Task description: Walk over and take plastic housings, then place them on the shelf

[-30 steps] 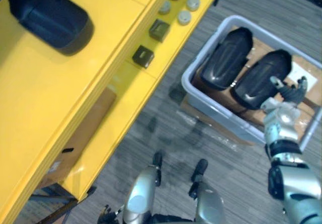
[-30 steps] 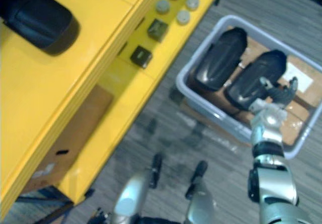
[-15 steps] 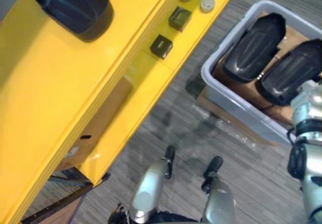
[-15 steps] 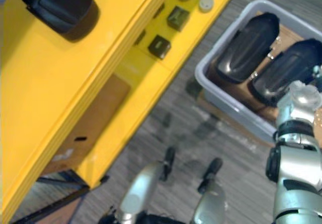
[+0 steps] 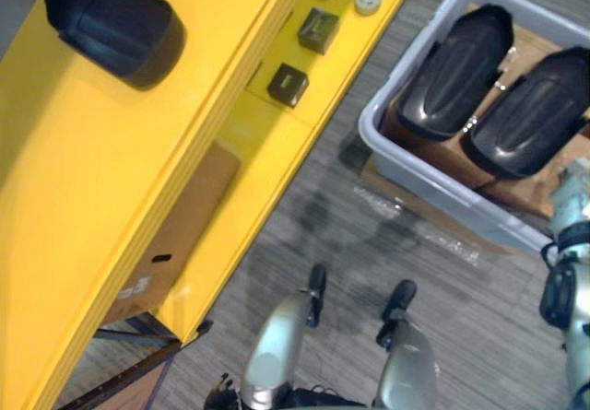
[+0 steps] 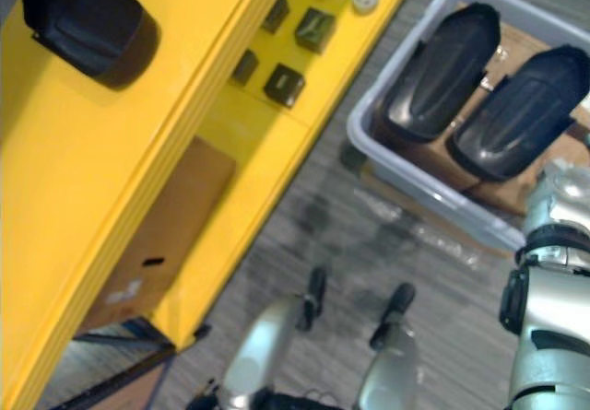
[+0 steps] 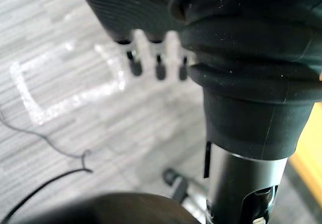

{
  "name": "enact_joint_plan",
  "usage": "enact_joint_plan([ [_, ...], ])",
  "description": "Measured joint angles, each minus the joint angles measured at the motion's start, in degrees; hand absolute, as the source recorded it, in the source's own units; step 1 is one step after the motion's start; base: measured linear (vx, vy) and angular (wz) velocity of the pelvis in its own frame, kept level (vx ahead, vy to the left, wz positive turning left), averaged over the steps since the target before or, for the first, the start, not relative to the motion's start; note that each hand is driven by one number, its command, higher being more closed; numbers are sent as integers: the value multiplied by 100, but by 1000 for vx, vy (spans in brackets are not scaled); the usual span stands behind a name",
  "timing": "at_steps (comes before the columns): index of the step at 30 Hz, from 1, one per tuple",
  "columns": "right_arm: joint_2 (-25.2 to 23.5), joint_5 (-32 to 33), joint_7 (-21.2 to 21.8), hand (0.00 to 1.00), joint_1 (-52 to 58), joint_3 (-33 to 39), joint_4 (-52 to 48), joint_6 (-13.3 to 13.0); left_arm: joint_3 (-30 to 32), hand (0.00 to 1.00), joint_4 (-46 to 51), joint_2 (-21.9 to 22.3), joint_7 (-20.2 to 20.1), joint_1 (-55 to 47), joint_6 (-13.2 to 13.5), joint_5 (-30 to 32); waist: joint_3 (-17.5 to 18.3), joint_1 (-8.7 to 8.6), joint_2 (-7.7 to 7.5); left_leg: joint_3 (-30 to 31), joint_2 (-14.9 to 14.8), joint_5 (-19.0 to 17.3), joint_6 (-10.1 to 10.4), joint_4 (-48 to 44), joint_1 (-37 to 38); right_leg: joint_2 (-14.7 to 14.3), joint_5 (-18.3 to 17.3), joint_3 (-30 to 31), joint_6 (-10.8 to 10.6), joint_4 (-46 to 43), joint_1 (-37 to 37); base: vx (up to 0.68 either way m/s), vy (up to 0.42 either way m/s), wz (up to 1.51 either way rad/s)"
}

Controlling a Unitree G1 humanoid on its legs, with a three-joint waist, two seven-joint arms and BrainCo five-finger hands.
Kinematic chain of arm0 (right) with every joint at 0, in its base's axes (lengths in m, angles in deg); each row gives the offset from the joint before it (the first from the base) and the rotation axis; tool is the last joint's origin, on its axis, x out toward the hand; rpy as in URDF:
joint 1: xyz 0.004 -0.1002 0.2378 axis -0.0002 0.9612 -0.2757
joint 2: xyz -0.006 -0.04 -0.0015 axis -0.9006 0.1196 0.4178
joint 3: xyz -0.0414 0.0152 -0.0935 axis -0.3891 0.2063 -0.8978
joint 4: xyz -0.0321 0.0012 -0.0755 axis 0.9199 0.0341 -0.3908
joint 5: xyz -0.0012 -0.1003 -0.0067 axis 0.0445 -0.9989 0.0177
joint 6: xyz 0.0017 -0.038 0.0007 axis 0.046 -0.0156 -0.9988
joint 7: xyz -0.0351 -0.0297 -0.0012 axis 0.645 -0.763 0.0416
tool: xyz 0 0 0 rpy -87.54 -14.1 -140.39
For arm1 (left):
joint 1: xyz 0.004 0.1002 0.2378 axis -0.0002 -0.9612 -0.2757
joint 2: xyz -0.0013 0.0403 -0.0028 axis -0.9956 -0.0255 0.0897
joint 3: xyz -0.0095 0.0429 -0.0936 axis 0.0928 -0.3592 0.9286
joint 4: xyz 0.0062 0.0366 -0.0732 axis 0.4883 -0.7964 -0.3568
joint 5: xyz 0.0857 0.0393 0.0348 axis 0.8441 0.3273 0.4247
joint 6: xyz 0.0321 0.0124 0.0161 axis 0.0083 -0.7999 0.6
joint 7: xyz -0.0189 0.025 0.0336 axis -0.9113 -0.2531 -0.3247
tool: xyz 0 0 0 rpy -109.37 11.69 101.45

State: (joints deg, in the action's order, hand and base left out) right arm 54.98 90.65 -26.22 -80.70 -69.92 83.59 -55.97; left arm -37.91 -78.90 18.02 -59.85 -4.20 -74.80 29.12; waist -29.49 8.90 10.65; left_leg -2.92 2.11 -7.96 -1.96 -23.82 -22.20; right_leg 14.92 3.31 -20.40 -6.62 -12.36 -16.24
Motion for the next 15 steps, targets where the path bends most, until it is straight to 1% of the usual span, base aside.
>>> enact_joint_plan([
  [4,89,-6,256,0,-4,-35,50,-1,-4,0,-30,7,-50,30,0,-43,12,56,18,21,1,-8,5,-54,-68,23,-118,-2,20,-162,-104,-11,3,3],
  [6,244,-9,337,0,-34,-68,50,-2,-47,0,-95,8,-103,116,-5,-49,42,146,62,40,0,-6,6,-101,-218,27,-141,-4,44,-241,-269,-41,2,4],
  [7,263,-11,370,0,-64,-155,52,-2,-84,0,-122,15,-115,122,-4,-60,59,156,88,60,-4,-5,7,-133,-281,28,-164,-17,76,-276,-308,-38,4,2],
  [9,262,-19,454,0,-121,-286,55,-2,-111,0,-123,15,-123,130,0,-76,62,168,93,61,-5,-5,7,-158,-309,40,-192,-12,86,-318,-360,0,0,0],
  [11,274,-22,467,0,-197,-318,55,-6,-129,0,-134,20,-150,131,-1,-152,80,182,119,69,-5,-6,8,-170,-317,54,-203,-18,89,-326,-362,0,0,0],
  [14,378,-97,466,0,-279,-558,48,-9,-184,0,-161,35,-167,164,-7,-221,142,221,209,114,-12,-6,8,-212,-401,53,-205,-91,91,-323,-383,-5,16,6],
  [15,390,-135,453,0,-280,-569,48,9,-200,0,-160,35,-171,184,-9,-225,152,270,223,115,-16,-6,8,-211,-408,52,-207,-94,95,-324,-394,0,16,5],
])
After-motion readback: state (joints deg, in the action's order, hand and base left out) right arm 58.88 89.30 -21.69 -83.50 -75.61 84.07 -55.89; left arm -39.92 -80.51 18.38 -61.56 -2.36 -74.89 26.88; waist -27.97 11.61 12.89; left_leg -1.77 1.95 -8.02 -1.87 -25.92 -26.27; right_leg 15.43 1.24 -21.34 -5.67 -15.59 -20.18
